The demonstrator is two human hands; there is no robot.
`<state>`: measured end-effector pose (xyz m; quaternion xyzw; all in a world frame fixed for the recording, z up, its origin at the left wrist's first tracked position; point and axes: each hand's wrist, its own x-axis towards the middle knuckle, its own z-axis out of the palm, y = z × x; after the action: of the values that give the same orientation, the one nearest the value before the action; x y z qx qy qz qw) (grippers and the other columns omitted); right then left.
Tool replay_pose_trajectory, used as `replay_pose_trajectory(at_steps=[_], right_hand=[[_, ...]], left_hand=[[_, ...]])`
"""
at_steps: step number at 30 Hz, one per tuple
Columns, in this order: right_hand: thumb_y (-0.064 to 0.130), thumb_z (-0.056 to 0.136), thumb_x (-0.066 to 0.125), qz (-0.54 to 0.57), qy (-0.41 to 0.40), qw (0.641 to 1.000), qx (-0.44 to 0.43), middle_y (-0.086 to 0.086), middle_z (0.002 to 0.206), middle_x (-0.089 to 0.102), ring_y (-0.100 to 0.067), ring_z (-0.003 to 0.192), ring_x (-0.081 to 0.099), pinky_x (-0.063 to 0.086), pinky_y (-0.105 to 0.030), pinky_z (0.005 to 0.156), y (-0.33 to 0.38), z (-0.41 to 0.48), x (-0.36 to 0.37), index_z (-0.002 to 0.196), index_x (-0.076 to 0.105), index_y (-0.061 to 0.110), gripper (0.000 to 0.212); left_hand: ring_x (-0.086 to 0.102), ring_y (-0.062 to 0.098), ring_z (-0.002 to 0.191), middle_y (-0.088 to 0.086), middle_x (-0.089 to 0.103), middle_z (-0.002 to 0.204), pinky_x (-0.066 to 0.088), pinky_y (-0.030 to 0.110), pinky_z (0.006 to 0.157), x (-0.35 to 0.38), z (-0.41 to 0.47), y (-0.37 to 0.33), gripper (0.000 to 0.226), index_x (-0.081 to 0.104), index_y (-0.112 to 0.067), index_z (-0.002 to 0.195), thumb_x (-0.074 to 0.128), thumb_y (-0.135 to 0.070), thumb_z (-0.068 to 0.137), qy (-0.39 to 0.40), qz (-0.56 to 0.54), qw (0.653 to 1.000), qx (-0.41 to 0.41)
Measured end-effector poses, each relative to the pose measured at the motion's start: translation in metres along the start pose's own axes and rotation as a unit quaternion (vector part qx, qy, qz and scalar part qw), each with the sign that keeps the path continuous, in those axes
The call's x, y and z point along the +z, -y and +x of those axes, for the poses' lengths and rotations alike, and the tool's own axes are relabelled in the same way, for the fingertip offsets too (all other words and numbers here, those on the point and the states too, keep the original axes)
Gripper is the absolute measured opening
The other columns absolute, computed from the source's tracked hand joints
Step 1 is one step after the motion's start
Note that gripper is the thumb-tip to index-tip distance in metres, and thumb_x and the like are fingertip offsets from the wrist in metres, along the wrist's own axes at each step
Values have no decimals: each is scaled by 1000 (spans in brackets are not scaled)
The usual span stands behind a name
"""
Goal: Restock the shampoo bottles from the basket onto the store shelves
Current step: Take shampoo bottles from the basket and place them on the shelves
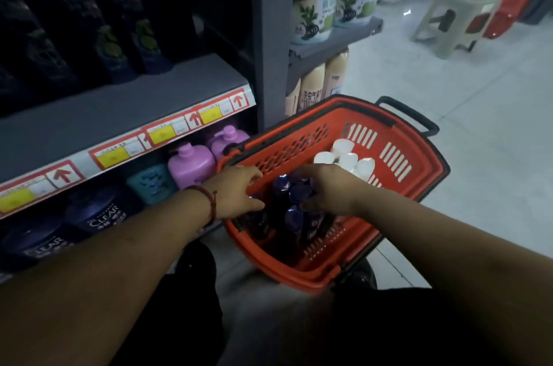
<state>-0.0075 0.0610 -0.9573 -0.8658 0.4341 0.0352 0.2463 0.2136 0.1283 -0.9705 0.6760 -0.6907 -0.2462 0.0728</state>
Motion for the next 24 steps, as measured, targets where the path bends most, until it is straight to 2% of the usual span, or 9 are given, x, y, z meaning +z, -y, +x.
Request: replay_pose_trajectory(at_steps=[2,4,6,9,11,15,17,21,24], right_hand=[[26,79,81,-17,48,999,5,-6,125,62,-27,115,58,40,-26,83,-5,0,18,139,55,17,65],[23,77,81,-36,86,996,-5,-8,133,59,-29,121,56,41,-26,92,-7,6,36,140,54,17,69],[21,75,80,-61,109,992,-22,-11,137,54,-31,123,54,45,-34,99,-9,16,52,141,53,21,71],[21,84,71,-138,117,982,-48,-8,139,43,-31,119,56,51,-38,92,-9,29,64,146,46,32,68],[22,90,62,-182,112,975,-66,-9,138,39,-33,116,57,49,-38,87,-9,35,72,147,43,36,61],[28,103,44,-206,137,966,-80,-11,146,31,-34,121,52,47,-43,92,-9,42,82,150,40,33,48],[27,106,37,-232,147,956,-104,-11,148,32,-34,125,50,46,-43,95,-11,48,83,152,38,29,47],[25,107,36,-256,169,946,-108,-6,150,41,-30,129,51,47,-40,95,-12,62,85,152,39,25,45],[27,106,40,-227,202,949,-77,-3,150,44,-27,134,48,46,-40,99,-11,67,84,148,43,24,43]], left_hand=[[53,24,117,7,56,126,38,24,99,6,3,4,60,55,-17,132,78,-33,79,27,57,998,7],[52,26,117,8,56,123,40,27,100,12,8,6,58,54,-17,131,75,-34,79,56,106,993,17],[54,28,114,8,57,119,43,31,97,18,16,7,53,55,-17,126,73,-34,79,89,155,984,25],[58,29,114,6,60,120,46,35,96,27,31,-2,49,56,-21,120,72,-36,75,149,266,952,11],[59,26,117,4,62,125,45,37,100,31,44,-10,54,58,-21,122,75,-37,73,182,328,927,-23],[55,29,125,6,59,137,42,43,106,41,70,-14,58,60,-22,128,78,-45,77,244,332,907,-86],[51,29,130,7,55,142,38,43,107,47,77,-13,61,58,-21,132,77,-47,80,247,334,904,-101],[48,28,133,5,53,143,31,40,109,58,81,-5,67,55,-20,133,74,-55,79,212,322,917,-100],[54,28,126,3,60,134,35,37,106,58,84,4,62,60,-19,126,80,-49,75,207,321,920,-88]])
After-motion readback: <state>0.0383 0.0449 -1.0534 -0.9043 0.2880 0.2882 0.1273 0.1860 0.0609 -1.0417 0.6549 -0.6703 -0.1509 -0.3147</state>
